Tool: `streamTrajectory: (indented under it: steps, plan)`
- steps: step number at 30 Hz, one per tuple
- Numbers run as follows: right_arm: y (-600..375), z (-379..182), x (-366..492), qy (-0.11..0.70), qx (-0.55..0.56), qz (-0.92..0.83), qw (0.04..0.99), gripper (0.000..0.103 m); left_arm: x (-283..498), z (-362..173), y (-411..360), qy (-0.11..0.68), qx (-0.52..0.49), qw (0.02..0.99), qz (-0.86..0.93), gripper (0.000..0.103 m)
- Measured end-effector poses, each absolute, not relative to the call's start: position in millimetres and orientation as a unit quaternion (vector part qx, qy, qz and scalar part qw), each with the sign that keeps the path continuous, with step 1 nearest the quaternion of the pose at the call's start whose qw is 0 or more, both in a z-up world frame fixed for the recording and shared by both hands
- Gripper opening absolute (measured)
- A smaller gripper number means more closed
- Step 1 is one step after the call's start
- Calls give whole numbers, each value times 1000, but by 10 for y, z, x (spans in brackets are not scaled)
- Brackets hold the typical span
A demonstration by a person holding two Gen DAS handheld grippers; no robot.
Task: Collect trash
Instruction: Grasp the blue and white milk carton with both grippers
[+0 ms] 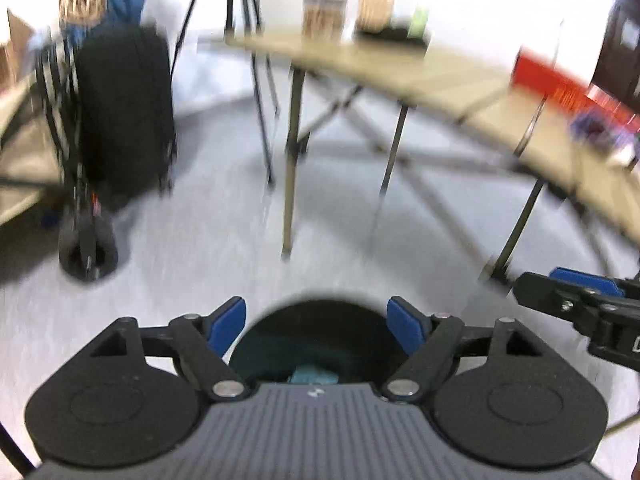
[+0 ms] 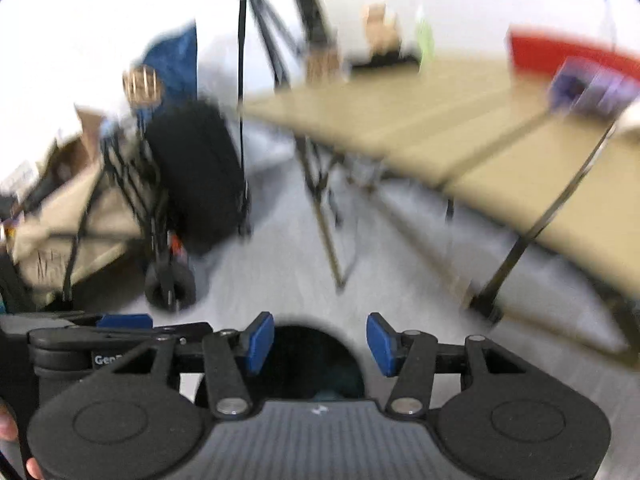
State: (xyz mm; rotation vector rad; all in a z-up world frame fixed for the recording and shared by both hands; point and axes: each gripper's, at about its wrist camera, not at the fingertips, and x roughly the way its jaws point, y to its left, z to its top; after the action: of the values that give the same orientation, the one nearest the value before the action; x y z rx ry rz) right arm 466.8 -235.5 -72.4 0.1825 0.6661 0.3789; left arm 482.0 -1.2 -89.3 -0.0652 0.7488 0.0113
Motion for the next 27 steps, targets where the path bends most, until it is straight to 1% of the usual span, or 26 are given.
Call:
streamTrajectory:
  steps: [3, 6, 8, 15, 18, 22, 24, 26, 27]
  plan:
    - [-2656, -417, 4485, 261, 99, 158, 947, 51, 4734, -662, -236, 314, -28, 949, -12, 83]
    - [-2977, -186, 4373, 214, 107, 126, 963, 51, 4683, -524, -527, 284, -25, 958, -36, 83]
    - [-3209, -110, 4329, 197, 109, 98, 969, 53, 4672, -436, -738, 274, -28, 959, -61, 83]
    - [-4087, -100, 4380, 204, 171, -5, 964, 54, 4750, -306, -1482, 256, -39, 956, -138, 83]
    - [-4389, -89, 4368, 189, 189, -32, 963, 54, 4884, -296, -1760, 264, -45, 950, -162, 82]
    - [-4737, -123, 4503, 184, 203, -69, 959, 54, 5124, -263, -2026, 274, -77, 941, -184, 81]
    - [-4885, -122, 4654, 189, 207, -80, 956, 54, 5290, -238, -2186, 283, -88, 935, -197, 75]
    - [-5040, -88, 4902, 207, 196, -78, 955, 54, 5487, -208, -2357, 299, -101, 923, -220, 66]
    - [-5130, -83, 5060, 217, 189, -78, 955, 54, 5578, -203, -2451, 309, -113, 915, -232, 64]
